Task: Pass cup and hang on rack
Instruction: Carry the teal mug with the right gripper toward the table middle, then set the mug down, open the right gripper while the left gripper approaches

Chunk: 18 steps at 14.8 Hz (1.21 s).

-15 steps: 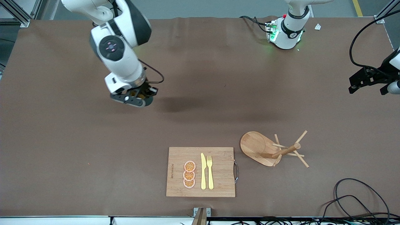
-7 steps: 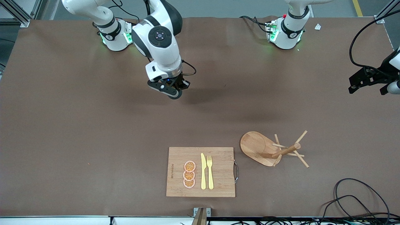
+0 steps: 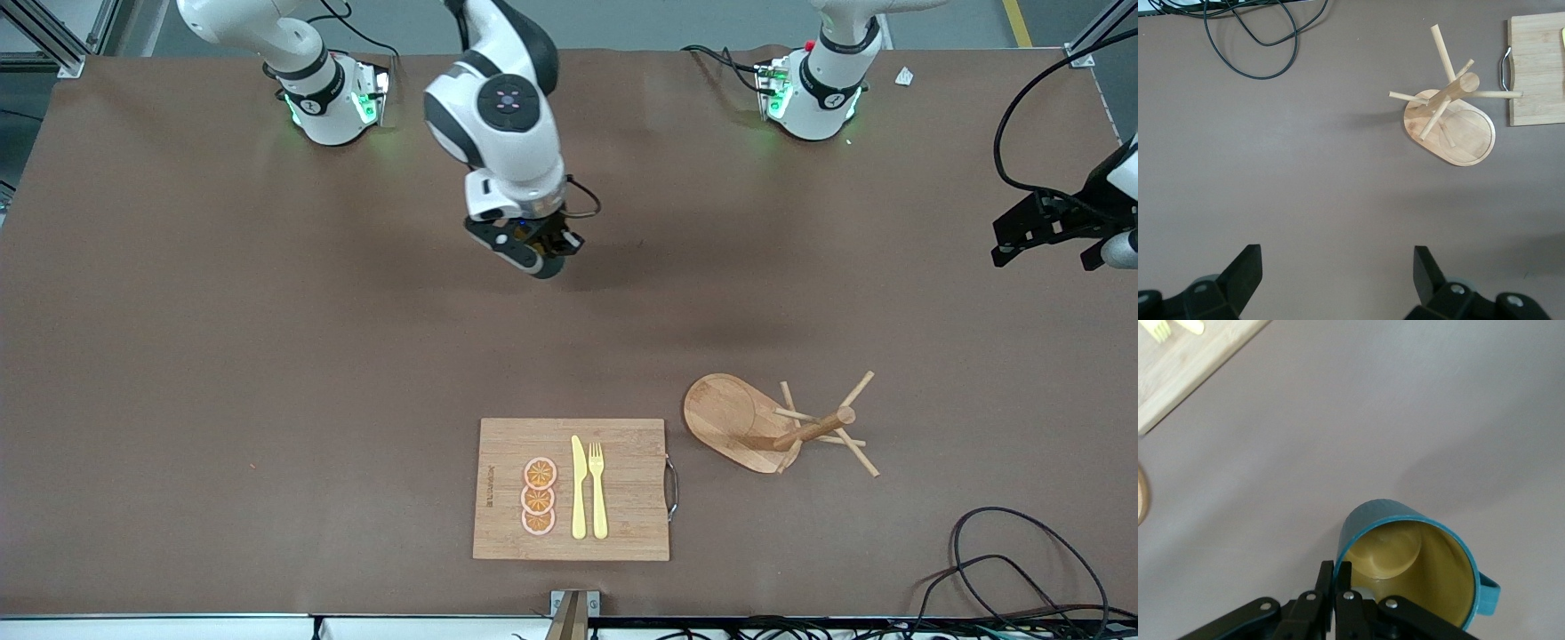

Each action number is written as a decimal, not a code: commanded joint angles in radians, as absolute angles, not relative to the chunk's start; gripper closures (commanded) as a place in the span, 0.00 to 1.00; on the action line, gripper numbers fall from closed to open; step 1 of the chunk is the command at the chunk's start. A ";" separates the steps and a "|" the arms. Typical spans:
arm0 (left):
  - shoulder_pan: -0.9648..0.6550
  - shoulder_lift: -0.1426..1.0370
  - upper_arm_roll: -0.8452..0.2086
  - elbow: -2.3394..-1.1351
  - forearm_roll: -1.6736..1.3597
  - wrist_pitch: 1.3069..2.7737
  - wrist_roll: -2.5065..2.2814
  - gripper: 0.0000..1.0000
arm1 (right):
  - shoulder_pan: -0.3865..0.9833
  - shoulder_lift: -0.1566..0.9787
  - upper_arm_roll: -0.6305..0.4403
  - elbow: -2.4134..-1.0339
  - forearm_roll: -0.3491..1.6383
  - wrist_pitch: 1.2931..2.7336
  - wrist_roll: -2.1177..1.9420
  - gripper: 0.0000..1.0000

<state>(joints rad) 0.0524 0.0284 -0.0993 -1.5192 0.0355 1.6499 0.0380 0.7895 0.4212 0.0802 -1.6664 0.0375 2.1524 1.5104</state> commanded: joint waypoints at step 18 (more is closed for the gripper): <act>0.052 0.032 -0.103 -1.511 0.051 1.651 0.025 0.00 | 0.905 0.716 0.061 -1.399 -0.032 2.135 1.842 1.00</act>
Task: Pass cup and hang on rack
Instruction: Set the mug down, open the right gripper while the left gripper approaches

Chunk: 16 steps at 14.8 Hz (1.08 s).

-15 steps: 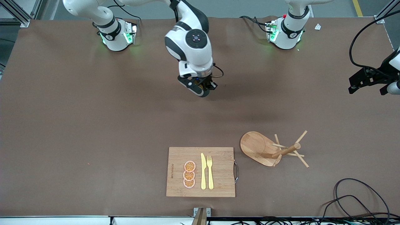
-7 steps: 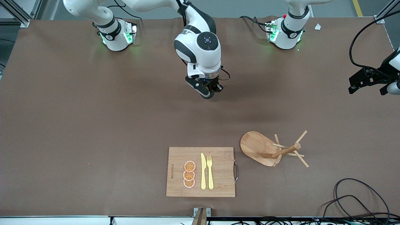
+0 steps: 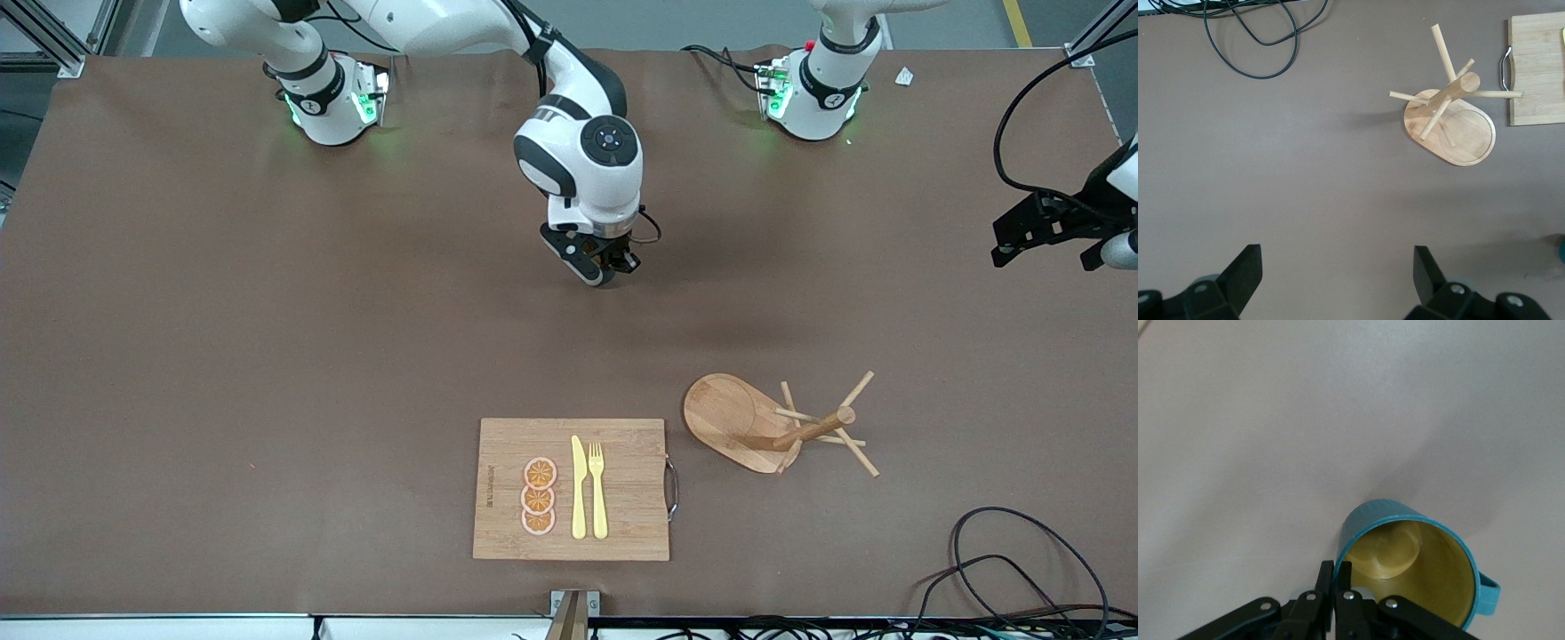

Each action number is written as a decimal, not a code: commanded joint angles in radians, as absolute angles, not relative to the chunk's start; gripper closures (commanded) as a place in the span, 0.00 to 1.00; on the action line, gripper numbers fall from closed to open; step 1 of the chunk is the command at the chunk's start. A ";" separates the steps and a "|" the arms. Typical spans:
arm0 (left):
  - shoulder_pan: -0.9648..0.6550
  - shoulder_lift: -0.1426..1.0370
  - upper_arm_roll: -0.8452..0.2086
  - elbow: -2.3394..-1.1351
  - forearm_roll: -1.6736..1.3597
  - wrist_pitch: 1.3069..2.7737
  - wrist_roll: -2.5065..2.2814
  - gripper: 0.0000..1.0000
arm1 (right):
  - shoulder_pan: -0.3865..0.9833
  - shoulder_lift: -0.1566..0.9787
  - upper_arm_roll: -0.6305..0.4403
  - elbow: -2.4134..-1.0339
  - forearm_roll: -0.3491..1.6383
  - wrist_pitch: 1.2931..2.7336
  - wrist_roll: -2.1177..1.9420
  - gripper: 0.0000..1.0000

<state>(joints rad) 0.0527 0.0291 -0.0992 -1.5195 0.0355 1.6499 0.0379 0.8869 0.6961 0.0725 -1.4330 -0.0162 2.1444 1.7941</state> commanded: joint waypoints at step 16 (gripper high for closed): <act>0.043 0.077 -0.106 -1.514 0.038 1.646 0.025 0.00 | 0.930 0.769 0.055 -1.351 -0.046 2.135 1.882 0.40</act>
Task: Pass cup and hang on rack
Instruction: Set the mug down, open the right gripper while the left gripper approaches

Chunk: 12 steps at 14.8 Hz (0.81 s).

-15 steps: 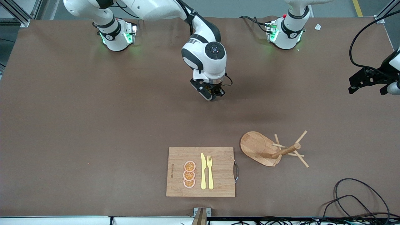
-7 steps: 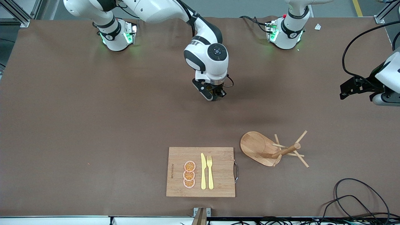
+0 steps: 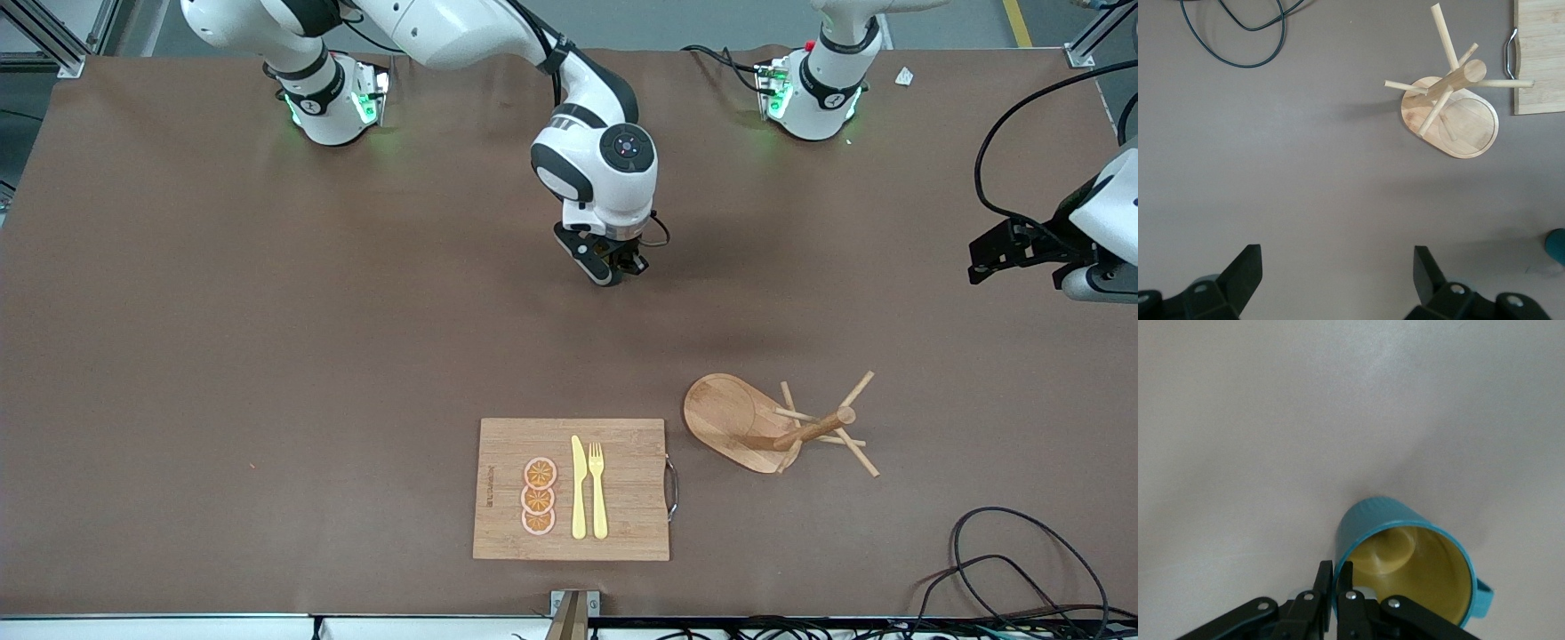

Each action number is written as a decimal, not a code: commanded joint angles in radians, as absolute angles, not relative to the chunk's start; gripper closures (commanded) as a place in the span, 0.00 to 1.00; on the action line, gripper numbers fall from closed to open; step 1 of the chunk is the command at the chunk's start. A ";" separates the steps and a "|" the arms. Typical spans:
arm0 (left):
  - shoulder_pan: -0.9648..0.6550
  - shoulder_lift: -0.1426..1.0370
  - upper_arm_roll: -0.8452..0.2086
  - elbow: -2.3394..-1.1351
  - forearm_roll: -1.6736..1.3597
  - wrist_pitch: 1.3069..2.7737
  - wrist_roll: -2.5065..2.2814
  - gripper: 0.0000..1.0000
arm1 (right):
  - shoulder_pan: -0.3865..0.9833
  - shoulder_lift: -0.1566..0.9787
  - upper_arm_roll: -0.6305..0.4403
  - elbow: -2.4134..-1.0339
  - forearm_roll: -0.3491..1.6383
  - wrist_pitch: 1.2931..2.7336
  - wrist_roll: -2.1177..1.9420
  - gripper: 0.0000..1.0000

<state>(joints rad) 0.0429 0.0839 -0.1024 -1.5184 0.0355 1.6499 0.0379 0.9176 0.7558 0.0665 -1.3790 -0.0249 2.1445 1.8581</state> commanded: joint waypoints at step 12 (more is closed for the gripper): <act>0.054 0.072 -0.100 -1.511 0.034 1.646 0.026 0.00 | 0.798 0.488 0.054 -1.353 -0.077 1.892 1.677 0.00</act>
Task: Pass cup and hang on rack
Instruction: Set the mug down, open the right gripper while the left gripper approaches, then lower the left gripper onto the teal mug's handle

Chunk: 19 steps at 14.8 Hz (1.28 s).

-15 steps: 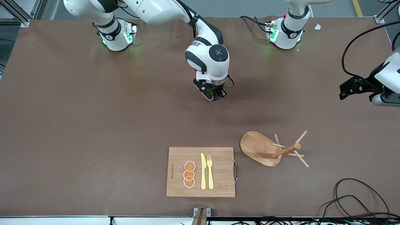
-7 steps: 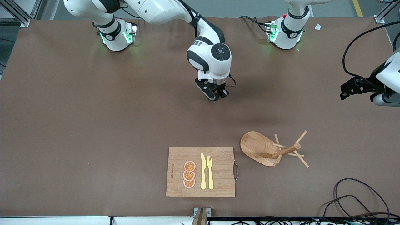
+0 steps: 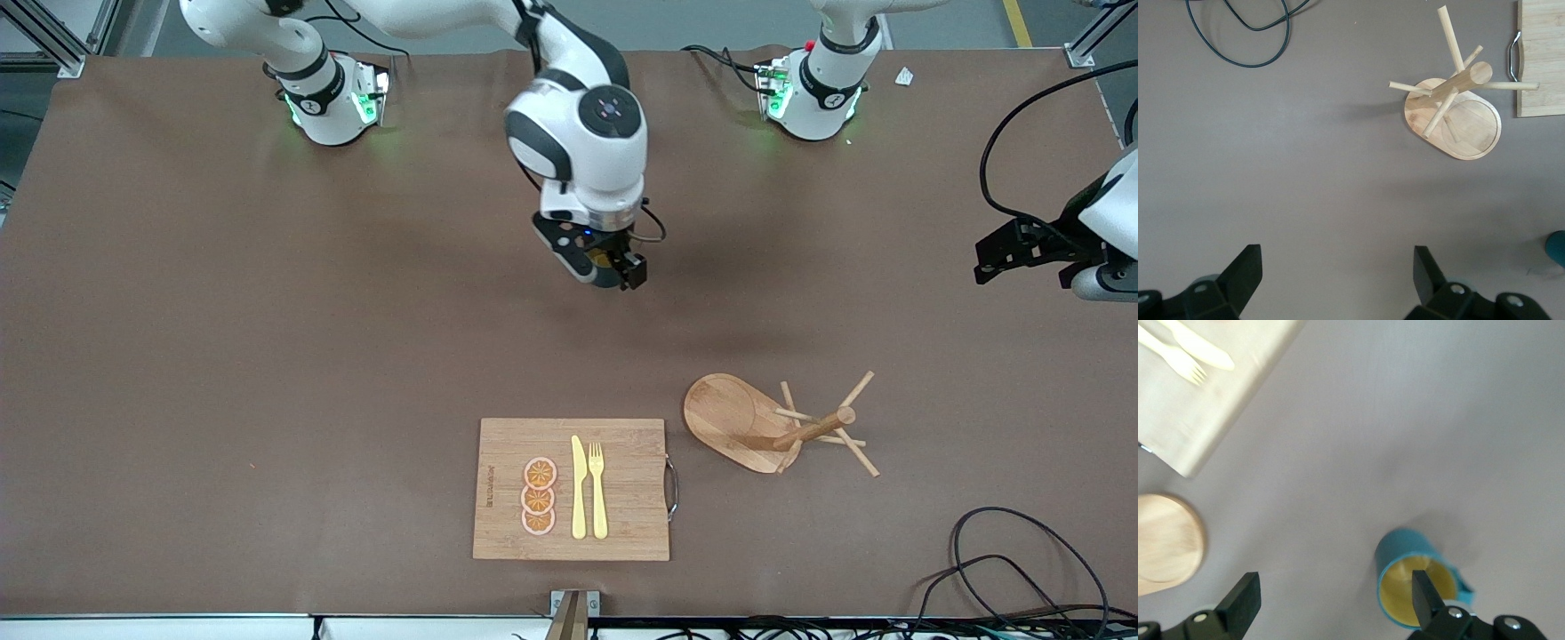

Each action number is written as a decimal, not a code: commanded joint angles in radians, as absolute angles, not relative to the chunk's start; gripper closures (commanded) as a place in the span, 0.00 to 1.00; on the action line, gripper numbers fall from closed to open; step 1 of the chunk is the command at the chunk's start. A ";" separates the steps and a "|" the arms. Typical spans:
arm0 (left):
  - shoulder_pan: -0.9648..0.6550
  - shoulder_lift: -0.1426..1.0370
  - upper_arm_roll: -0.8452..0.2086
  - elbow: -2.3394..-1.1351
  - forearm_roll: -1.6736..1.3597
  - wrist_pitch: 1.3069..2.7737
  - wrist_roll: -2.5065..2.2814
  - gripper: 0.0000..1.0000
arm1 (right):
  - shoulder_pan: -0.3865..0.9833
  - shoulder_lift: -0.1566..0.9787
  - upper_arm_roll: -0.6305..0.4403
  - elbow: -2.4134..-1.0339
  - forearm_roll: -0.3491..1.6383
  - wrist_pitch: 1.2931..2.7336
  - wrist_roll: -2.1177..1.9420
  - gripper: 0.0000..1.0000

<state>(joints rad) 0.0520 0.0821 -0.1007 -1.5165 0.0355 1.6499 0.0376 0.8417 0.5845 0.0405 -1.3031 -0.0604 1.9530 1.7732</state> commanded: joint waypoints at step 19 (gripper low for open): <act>0.037 0.043 -0.539 -1.522 0.176 1.597 -0.625 0.00 | 0.138 0.210 0.052 -1.301 -0.123 1.526 0.284 0.00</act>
<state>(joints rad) 0.0325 0.0506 -0.4568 -1.5175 0.0969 1.6009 -0.5281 0.2087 0.2408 0.0281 -1.2868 -0.1220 1.5513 0.3776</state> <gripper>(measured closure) 0.000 0.000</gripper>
